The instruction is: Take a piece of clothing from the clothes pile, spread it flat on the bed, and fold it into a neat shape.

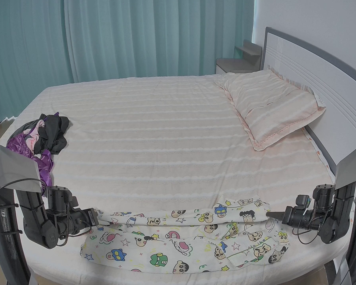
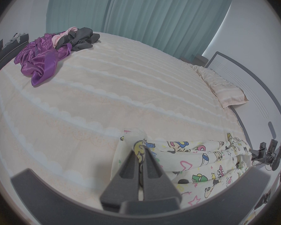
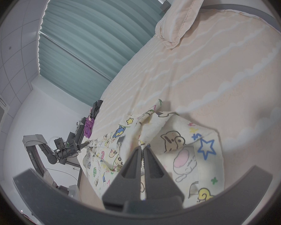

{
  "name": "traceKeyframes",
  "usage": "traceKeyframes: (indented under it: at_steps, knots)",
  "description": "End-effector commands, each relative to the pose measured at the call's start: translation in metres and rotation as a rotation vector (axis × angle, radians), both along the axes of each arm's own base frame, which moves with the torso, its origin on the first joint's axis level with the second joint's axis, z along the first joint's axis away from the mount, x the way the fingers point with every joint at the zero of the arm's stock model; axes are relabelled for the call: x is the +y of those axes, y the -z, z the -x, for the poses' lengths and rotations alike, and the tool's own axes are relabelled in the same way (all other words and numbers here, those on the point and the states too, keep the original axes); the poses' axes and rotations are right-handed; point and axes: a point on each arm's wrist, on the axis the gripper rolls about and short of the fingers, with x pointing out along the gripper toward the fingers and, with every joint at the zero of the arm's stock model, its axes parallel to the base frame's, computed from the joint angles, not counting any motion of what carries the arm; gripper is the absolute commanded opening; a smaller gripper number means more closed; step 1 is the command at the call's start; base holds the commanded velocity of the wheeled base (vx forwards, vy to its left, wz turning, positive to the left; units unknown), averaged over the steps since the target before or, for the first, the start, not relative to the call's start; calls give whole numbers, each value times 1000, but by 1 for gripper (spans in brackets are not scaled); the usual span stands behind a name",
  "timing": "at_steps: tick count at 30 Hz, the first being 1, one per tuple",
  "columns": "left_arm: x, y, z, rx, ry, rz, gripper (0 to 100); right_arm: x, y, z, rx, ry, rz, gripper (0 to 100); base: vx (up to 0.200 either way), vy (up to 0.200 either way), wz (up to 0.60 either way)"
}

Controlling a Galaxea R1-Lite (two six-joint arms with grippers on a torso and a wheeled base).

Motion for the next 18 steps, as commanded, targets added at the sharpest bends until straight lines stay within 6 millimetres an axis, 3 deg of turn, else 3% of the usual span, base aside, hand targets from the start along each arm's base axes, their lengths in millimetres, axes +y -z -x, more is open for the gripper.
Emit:
traceKeyframes:
  at_steps: [1,8,9,18]
  knots:
    - [0,5,3,25,2,-1,0,-1,-3,6,2,-3,0,0,0,0,0]
    - [-1,6,3,30,3,-1,0,1,-1,8,14,-17,-4,0,0,0,0]
    - [-2,6,3,30,6,-1,0,2,0,7,15,-23,-5,100,0,0,0]
    - [-2,8,3,34,3,3,0,3,-2,7,12,-21,-12,100,0,0,0]
